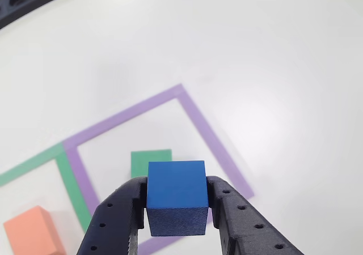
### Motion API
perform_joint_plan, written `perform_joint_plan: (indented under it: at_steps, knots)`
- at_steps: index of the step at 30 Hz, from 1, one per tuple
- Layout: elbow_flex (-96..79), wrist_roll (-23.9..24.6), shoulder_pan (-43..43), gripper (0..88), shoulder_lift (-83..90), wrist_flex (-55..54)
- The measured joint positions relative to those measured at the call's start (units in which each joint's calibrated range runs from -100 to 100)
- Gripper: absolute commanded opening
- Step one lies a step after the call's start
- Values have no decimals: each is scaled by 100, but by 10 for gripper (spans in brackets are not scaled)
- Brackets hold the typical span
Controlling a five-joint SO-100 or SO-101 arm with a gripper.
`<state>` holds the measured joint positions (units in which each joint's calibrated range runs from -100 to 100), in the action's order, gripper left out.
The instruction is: Tower of hanoi
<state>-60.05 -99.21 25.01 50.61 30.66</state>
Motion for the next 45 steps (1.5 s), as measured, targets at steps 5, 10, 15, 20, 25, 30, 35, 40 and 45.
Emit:
perform_joint_plan:
  at_steps: [5,10,15,20,25,30,35,40,45]
  knots:
    - [-661,0,57,20,-633,-1549]
    - [-1131,0,74,19,-1477,-3138]
    - [-1314,20,74,19,-2313,-4454]
    - [-1314,0,74,19,-3183,-5514]
    - [-1314,0,74,19,-4019,-6308]
    - [-1245,0,74,19,-4677,-6974]
    - [-1053,0,57,19,-5184,-7384]
    - [-879,0,-33,19,-5437,-7568]
    - [-836,0,-115,19,-5471,-7608]
